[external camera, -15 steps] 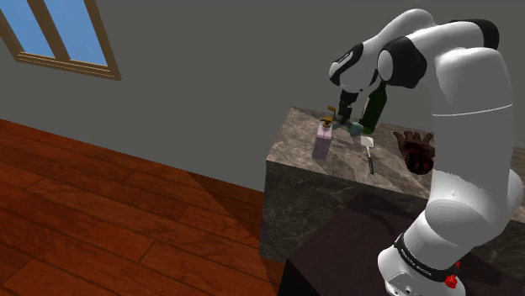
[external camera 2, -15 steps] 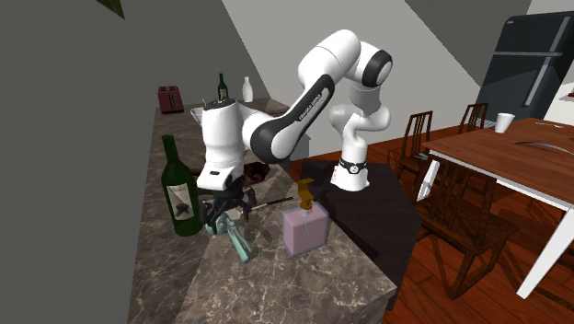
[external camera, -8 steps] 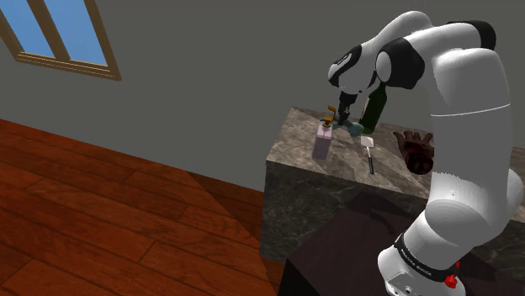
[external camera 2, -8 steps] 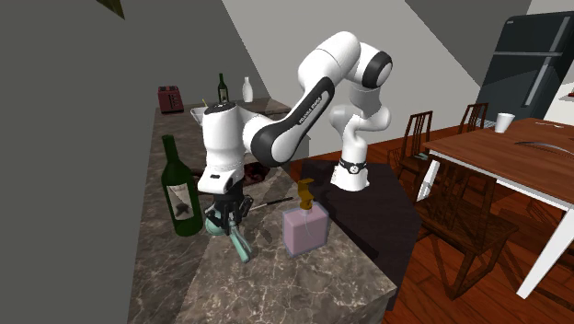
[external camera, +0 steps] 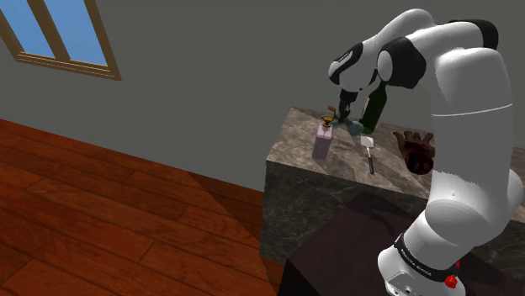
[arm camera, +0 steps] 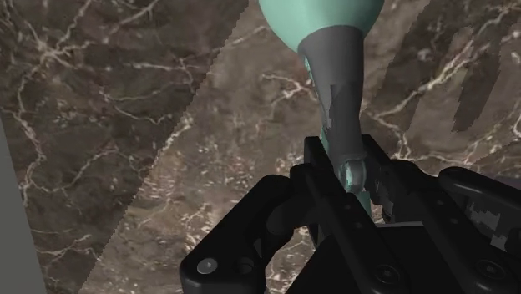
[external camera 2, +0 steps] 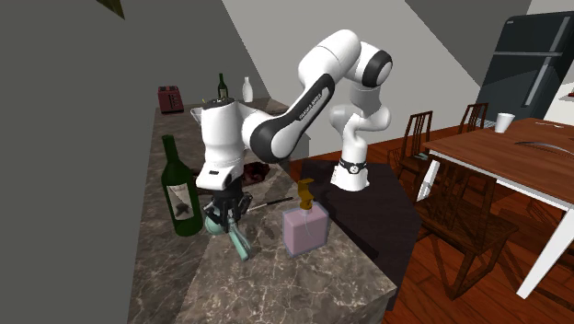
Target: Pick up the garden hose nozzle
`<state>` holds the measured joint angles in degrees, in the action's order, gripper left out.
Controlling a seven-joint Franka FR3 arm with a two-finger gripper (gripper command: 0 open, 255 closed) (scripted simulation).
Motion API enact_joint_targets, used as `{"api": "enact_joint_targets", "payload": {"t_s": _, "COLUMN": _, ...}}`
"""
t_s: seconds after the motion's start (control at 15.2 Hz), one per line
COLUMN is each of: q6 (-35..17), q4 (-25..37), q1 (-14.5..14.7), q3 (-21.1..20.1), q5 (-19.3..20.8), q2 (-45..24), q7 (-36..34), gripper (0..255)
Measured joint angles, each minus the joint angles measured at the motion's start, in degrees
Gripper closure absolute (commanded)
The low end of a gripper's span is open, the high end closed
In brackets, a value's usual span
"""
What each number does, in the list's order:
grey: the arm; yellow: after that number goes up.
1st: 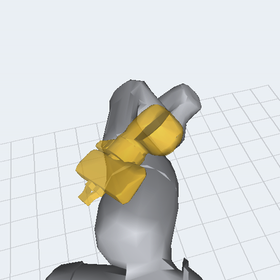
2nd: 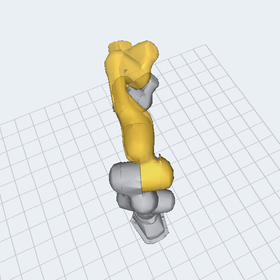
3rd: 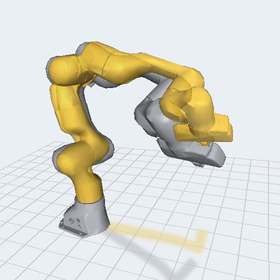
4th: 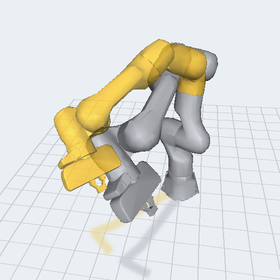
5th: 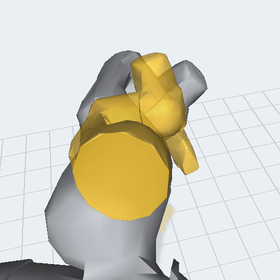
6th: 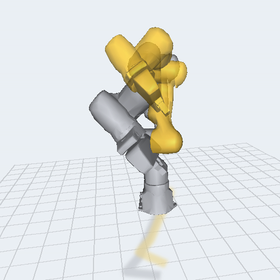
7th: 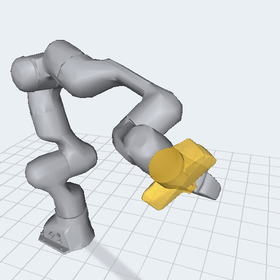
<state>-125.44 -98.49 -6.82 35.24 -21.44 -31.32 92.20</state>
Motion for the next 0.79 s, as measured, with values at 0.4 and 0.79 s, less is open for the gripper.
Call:
{"api": "enact_joint_targets", "payload": {"t_s": 0.4, "q6": 3.28, "q4": 1.39, "q1": 0.64, "q3": 1.09, "q5": 1.63, "q2": 2.21, "q7": -0.98, "gripper": 255}}
{"api": "enact_joint_targets", "payload": {"t_s": 0.79, "q6": 7.11, "q4": 3.54, "q1": 1.13, "q3": 2.06, "q5": 3.23, "q2": 4.23, "q7": -2.00, "gripper": 255}}
